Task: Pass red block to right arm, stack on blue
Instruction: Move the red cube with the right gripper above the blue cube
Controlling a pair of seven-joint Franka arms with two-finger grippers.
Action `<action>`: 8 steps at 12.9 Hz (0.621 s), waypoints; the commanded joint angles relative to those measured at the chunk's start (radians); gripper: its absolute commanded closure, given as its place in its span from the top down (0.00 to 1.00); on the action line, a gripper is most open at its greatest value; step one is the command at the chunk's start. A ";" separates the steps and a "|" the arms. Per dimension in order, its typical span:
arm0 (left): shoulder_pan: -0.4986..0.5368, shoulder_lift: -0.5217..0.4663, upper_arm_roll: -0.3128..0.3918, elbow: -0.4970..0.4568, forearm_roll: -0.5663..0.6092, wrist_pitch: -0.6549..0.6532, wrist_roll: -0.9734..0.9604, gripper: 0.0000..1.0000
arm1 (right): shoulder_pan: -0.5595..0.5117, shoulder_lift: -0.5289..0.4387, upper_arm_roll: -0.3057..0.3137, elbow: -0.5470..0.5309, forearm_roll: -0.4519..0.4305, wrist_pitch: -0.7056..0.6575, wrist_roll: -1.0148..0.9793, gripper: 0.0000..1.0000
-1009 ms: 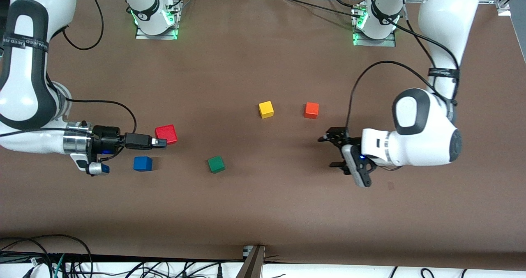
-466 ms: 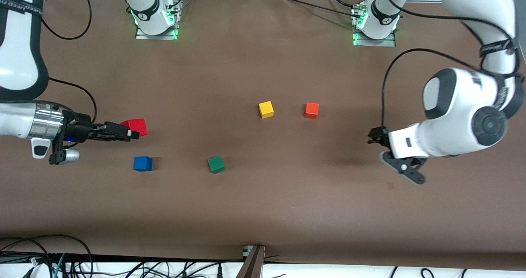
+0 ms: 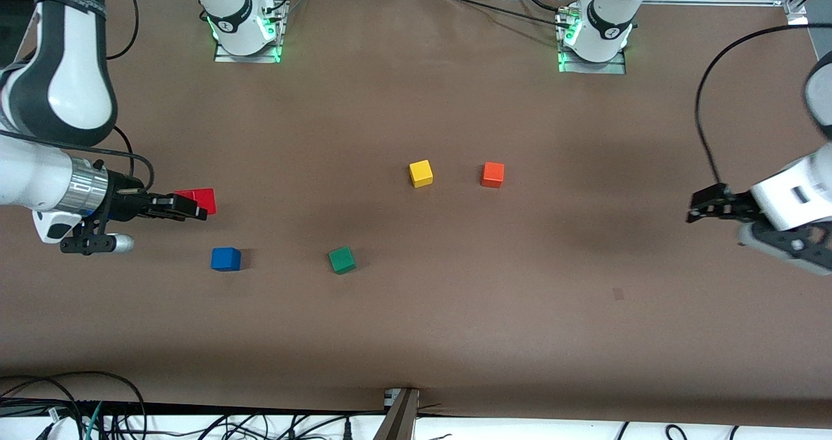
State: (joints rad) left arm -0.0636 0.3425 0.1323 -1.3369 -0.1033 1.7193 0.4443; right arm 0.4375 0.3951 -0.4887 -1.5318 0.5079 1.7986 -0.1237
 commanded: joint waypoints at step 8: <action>0.010 -0.192 -0.051 -0.146 0.050 -0.193 -0.342 1.00 | 0.078 -0.080 -0.002 -0.253 -0.147 0.368 0.009 0.15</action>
State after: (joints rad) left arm -0.0534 0.1754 0.0905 -1.4632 -0.0828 1.5519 0.1269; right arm 0.4889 0.3882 -0.4886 -1.6701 0.3869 2.0821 -0.1174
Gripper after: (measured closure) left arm 0.000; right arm 0.441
